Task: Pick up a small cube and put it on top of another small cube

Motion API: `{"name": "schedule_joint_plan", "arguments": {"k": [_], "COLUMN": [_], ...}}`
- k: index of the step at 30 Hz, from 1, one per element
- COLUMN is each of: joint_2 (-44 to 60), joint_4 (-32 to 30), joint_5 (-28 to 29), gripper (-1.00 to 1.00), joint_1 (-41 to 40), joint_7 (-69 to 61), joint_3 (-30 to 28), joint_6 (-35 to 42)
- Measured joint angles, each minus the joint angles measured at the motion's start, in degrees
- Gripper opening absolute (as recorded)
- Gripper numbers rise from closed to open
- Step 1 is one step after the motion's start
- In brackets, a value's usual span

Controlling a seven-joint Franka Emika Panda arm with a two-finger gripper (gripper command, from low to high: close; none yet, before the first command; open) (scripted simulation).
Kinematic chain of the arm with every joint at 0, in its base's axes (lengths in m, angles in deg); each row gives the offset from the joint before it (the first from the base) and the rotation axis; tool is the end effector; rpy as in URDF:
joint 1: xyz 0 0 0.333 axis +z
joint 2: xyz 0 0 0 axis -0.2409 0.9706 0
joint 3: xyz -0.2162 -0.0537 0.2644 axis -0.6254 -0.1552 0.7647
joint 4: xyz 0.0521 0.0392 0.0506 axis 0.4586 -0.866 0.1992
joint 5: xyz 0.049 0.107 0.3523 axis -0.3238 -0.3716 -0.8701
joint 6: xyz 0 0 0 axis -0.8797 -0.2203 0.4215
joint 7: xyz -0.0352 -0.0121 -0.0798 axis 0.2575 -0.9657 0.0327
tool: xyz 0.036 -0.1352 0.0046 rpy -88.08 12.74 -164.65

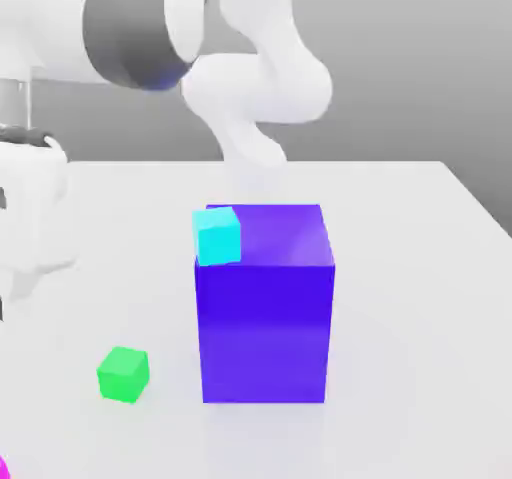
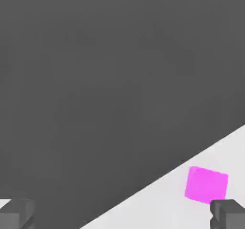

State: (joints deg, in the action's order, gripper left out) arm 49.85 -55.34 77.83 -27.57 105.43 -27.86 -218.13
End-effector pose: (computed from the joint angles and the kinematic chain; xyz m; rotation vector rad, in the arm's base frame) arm 0.5338 -0.2280 0.3649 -2.3398 1.9561 -0.2843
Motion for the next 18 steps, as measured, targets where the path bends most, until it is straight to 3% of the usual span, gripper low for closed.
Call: {"name": "schedule_joint_plan", "arguments": {"k": [8, 12, 13, 18], "joint_2": [16.9, 25.2, 26.6, 26.6], "joint_4": [3.2, 5.1, 5.5, 5.5], "joint_5": [-4.4, -6.6, -7.0, -7.1], "gripper": [0.0, 0.0, -1.0, -1.0], "joint_1": [-5.1, -7.1, -7.4, -7.4], "joint_7": [0.2, -0.9, -1.2, -1.3], "joint_3": [-1.5, 0.1, 0.4, 0.4], "joint_6": [-2.9, -8.1, -9.1, -9.1]}}
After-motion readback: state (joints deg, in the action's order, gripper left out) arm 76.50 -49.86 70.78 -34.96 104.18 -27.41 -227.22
